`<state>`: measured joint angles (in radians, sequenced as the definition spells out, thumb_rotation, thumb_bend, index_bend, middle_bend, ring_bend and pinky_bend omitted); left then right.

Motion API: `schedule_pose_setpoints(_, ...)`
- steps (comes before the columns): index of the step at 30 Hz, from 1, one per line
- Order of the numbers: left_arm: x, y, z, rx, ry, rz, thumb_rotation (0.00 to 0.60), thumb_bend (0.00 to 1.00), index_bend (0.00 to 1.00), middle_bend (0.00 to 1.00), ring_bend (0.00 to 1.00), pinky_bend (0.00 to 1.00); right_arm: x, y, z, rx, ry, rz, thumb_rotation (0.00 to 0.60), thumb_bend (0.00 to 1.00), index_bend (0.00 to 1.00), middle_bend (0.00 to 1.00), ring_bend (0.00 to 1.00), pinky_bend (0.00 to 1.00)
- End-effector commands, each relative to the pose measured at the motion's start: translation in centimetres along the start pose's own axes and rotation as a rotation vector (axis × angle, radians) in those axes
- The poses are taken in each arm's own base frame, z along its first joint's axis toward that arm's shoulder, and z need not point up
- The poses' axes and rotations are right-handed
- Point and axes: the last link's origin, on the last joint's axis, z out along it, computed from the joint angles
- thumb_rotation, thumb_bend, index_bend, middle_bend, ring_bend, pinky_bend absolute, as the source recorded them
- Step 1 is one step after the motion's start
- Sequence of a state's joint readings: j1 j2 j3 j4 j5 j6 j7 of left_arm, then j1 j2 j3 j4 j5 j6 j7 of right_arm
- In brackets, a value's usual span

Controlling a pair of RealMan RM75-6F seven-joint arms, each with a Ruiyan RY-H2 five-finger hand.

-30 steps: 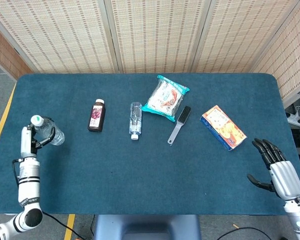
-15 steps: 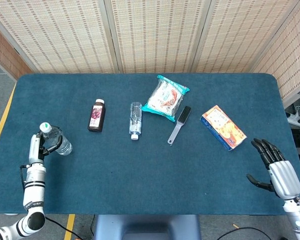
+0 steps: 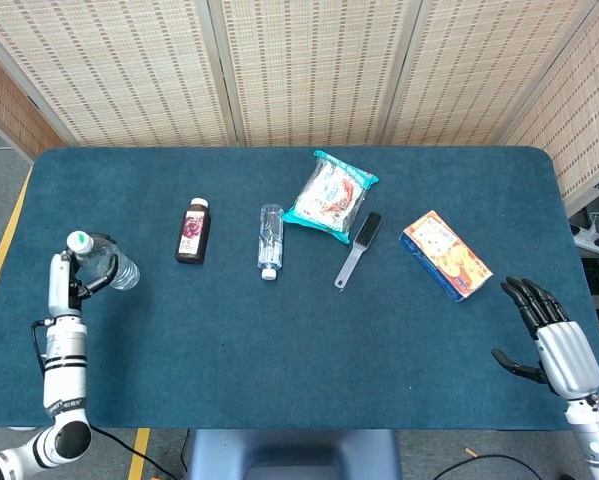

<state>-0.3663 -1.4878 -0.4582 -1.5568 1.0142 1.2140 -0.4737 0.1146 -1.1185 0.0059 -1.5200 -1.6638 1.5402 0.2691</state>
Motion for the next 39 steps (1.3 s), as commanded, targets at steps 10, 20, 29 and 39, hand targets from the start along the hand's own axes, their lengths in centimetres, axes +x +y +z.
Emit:
schedule_pose_setpoints(10, -3.3, -4.4, -0.3, 0.12, 0.009, -0.025, 0.6, 0.6, 0.59, 0.61, 0.44, 0.3, 0.0, 0.1, 0.1, -0.004, -0.001, 0.0, 0.6, 0.14, 0.0, 0.03, 0.0, 0.1)
schedule_pose_setpoints(20, -3.5, -5.3, -0.7, 0.115, -0.012, 0.054, 0.6, 0.46, 0.3, 0.39, 0.32, 0.19, 0.1, 0.1, 0.0, -0.001, 0.0, 0.002, 0.6, 0.14, 0.0, 0.03, 0.0, 0.1)
schedule_pose_setpoints(29, -2.8, -5.6, -1.6, 0.13, -0.114, 0.122, 0.6, 0.4, 0.0, 0.01, 0.02, 0.14, -0.1, 0.0, 0.1, 0.0, -0.004, -0.001, 0.6, 0.14, 0.0, 0.03, 0.0, 0.1)
schedule_pose_setpoints(39, 0.0, -5.2, -2.5, 0.155, -0.243, 0.24, 0.6, 0.39, 0.0, 0.0, 0.0, 0.12, -0.1, 0.0, 0.1, -0.002, -0.008, -0.002, 0.6, 0.14, 0.0, 0.03, 0.0, 0.1)
